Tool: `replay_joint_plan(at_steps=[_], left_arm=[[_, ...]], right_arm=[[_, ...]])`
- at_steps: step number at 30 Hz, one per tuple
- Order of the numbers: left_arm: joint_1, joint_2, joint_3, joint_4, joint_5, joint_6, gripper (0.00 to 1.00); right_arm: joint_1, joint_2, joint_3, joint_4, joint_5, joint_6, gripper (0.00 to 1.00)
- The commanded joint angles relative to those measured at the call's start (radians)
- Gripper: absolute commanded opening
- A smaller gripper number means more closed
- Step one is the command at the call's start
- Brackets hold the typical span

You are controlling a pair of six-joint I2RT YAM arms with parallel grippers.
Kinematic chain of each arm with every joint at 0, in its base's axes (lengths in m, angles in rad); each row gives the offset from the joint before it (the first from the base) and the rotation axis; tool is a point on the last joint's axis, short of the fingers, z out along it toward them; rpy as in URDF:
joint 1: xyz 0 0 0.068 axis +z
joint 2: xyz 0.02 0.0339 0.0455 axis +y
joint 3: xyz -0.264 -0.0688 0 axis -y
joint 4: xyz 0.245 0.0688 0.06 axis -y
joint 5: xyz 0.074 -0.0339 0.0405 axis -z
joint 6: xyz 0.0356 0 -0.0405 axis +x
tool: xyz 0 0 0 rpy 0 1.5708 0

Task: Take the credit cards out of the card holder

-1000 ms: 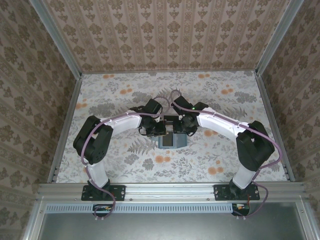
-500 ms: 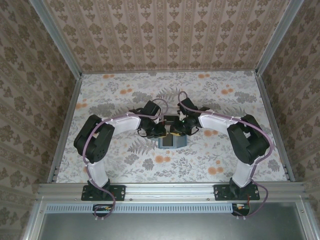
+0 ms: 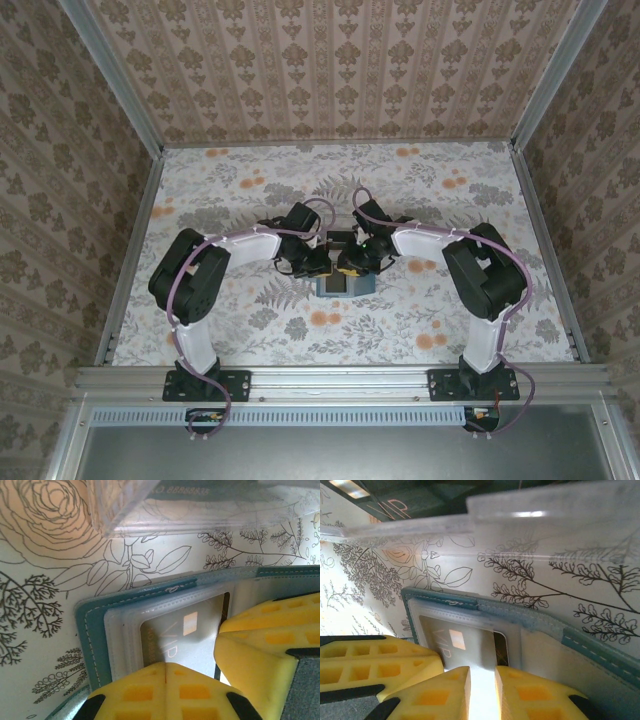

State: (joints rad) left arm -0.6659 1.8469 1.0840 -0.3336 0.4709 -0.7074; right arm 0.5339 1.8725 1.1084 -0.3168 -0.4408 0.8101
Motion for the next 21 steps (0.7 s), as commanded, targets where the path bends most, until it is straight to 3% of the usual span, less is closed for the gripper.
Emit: replay_joint_plan(at_steps=[1,6,21], left_arm=[[0.005,0.017,-0.008,-0.020,-0.009,0.003,0.02],[0.006,0.012,-0.006,-0.039,-0.024,0.012,0.02],[0.001,-0.026,0.017,-0.081,-0.049,0.019,0.02]], right_arm=[[-0.001,0.021,-0.002,-0.045,0.027,-0.023,0.27],[-0.002,-0.008,0.011,-0.114,0.103,-0.056,0.35],[0.003,-0.091,0.021,-0.152,0.122,-0.074,0.37]])
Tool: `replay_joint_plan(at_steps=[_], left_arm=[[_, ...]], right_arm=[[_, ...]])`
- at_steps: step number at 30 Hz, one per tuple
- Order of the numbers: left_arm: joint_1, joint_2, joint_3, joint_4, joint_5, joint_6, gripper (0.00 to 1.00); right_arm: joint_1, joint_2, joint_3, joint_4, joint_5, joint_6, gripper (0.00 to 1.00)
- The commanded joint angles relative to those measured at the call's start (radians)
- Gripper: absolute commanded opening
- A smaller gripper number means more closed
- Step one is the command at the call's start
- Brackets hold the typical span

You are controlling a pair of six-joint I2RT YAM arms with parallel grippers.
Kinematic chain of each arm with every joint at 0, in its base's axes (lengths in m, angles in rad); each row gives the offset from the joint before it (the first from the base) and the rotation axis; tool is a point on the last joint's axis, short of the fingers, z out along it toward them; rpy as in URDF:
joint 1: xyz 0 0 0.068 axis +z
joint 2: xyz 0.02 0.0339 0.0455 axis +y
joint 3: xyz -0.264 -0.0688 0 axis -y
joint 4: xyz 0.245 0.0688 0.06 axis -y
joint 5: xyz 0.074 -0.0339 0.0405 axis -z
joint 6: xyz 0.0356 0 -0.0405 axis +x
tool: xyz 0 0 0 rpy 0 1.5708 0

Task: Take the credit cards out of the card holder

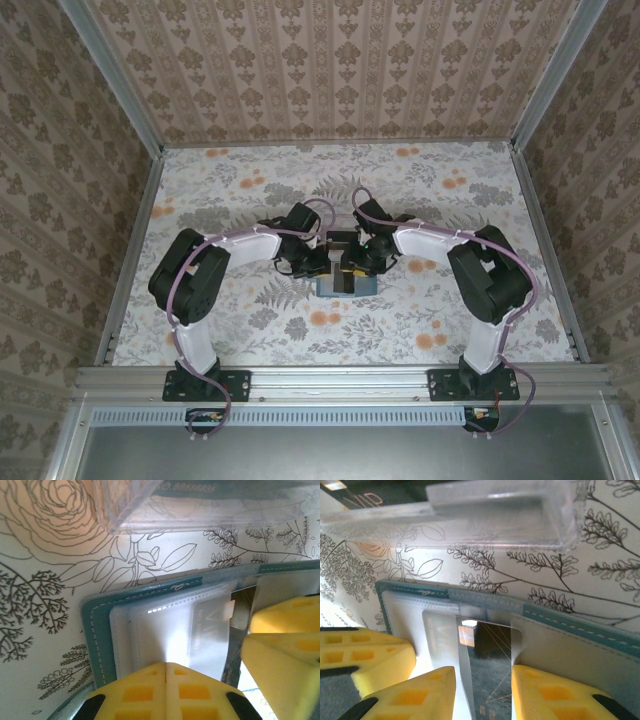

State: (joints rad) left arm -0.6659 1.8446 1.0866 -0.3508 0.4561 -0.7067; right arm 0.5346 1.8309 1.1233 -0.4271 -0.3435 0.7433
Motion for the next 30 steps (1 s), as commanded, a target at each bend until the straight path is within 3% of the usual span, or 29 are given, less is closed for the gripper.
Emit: replay_joint_plan(at_steps=[1,30], left_arm=[[-0.001,-0.029,0.019,-0.065,-0.036,0.016,0.02],[-0.052,0.053,0.085,-0.144,-0.065,0.049,0.02]], right_arm=[[0.002,-0.054,0.005,-0.040,0.019,-0.005,0.37],[-0.001,0.001,-0.080,0.068,-0.056,-0.016,0.34]])
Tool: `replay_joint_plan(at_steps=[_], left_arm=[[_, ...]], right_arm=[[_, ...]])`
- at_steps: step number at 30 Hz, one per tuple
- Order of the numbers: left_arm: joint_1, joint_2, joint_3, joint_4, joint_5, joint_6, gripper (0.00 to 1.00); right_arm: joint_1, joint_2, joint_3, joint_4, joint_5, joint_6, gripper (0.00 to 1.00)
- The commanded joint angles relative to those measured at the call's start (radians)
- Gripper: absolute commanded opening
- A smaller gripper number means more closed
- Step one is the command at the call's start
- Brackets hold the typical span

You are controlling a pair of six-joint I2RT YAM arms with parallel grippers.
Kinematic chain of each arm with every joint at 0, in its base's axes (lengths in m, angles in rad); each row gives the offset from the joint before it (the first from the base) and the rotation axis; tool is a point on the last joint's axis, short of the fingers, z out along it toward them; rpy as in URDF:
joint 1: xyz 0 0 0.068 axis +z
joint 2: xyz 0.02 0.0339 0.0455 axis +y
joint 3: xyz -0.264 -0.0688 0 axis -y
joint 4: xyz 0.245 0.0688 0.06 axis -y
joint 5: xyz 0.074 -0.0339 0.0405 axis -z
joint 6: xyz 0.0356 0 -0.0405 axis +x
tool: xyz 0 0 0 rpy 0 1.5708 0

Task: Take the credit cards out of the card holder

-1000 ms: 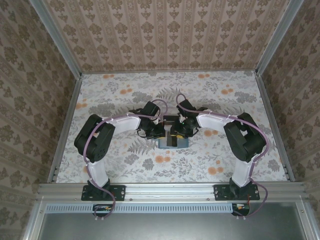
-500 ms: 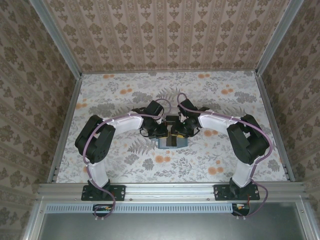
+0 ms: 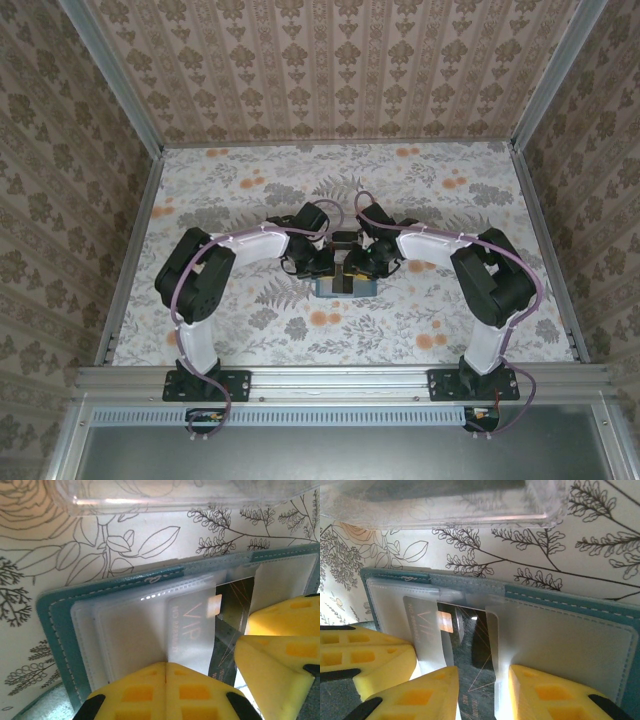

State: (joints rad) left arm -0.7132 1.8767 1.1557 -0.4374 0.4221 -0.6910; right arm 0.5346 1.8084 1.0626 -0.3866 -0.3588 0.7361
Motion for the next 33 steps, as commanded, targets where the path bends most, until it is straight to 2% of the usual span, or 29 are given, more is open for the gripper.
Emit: replay_joint_plan(at_steps=[1,13,21,27,33], left_arm=[[-0.004,0.025,0.016,-0.060,-0.034,0.036,0.02],[-0.003,0.039,-0.001,-0.072,-0.048,0.046,0.02],[-0.003,0.036,-0.005,-0.077,-0.052,0.050,0.02],[-0.002,0.027,-0.003,-0.078,-0.052,0.051,0.02],[0.004,0.010,-0.006,-0.089,-0.060,0.056,0.02]], right_arm=[[-0.002,0.026,-0.020,0.036,-0.052,-0.009,0.34],[-0.005,-0.020,-0.050,0.108,-0.118,0.011,0.32],[-0.007,-0.060,-0.056,0.119,-0.126,0.023,0.22],[-0.007,-0.070,-0.048,0.085,-0.098,0.009,0.14],[-0.014,-0.092,-0.004,-0.053,-0.005,-0.064,0.08]])
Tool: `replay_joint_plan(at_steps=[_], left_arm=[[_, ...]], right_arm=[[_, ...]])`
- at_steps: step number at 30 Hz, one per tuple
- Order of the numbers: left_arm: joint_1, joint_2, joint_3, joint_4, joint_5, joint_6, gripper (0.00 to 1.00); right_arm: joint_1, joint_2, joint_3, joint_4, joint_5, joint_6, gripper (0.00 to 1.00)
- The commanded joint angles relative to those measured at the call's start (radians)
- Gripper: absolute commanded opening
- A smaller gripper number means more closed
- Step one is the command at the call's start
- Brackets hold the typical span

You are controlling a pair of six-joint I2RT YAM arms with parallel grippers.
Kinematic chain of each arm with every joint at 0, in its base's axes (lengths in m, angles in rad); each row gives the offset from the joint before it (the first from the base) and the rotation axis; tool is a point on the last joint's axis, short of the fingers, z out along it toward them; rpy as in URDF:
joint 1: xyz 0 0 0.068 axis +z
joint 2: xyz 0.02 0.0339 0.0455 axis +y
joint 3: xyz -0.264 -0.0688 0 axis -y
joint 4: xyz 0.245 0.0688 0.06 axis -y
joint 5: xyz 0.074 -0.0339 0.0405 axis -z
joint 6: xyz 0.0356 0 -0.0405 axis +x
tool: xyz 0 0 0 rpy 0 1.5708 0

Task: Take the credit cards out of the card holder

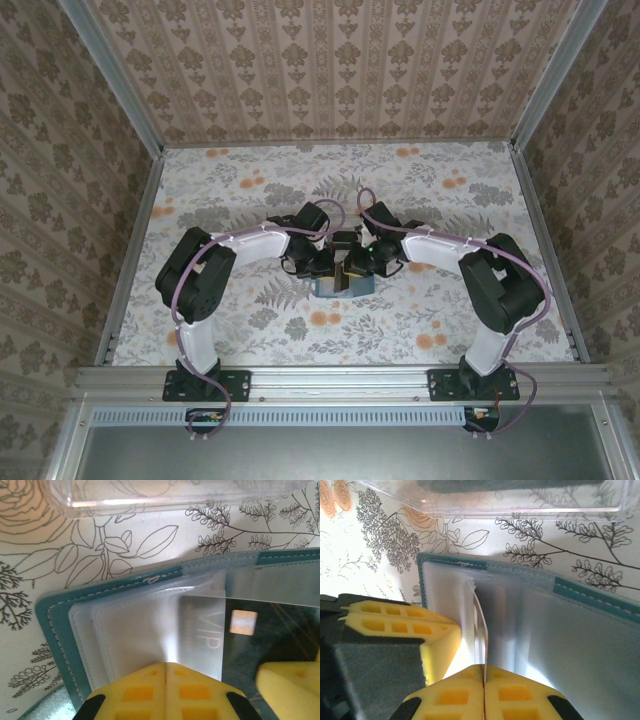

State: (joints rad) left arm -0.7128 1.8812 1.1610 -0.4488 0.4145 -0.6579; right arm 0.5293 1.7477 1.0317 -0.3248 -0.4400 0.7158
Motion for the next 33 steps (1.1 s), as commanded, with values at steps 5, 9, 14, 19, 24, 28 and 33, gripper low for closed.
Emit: replay_joint_plan(at_steps=[5,9,14,19,24,28,33], left_arm=[[0.005,-0.005,-0.013,-0.085,-0.052,0.027,0.02],[0.007,-0.019,-0.015,-0.087,-0.052,0.027,0.02],[0.006,-0.031,-0.019,-0.088,-0.049,0.028,0.02],[0.013,-0.058,-0.010,-0.097,-0.052,0.029,0.03],[0.029,-0.094,-0.008,-0.104,-0.062,0.025,0.05],[0.046,-0.121,-0.012,-0.108,-0.061,0.021,0.06],[0.074,-0.149,-0.032,-0.105,-0.057,0.017,0.06]], right_arm=[[-0.015,-0.059,0.050,-0.187,0.118,-0.088,0.06],[-0.017,-0.084,0.080,-0.249,0.145,-0.132,0.06],[-0.017,-0.115,0.119,-0.283,0.159,-0.203,0.04],[-0.017,-0.122,0.190,-0.349,0.186,-0.345,0.02],[-0.017,-0.092,0.296,-0.447,0.262,-0.551,0.02],[-0.017,-0.038,0.387,-0.529,0.279,-0.764,0.01],[-0.015,0.047,0.508,-0.642,0.228,-1.090,0.00]])
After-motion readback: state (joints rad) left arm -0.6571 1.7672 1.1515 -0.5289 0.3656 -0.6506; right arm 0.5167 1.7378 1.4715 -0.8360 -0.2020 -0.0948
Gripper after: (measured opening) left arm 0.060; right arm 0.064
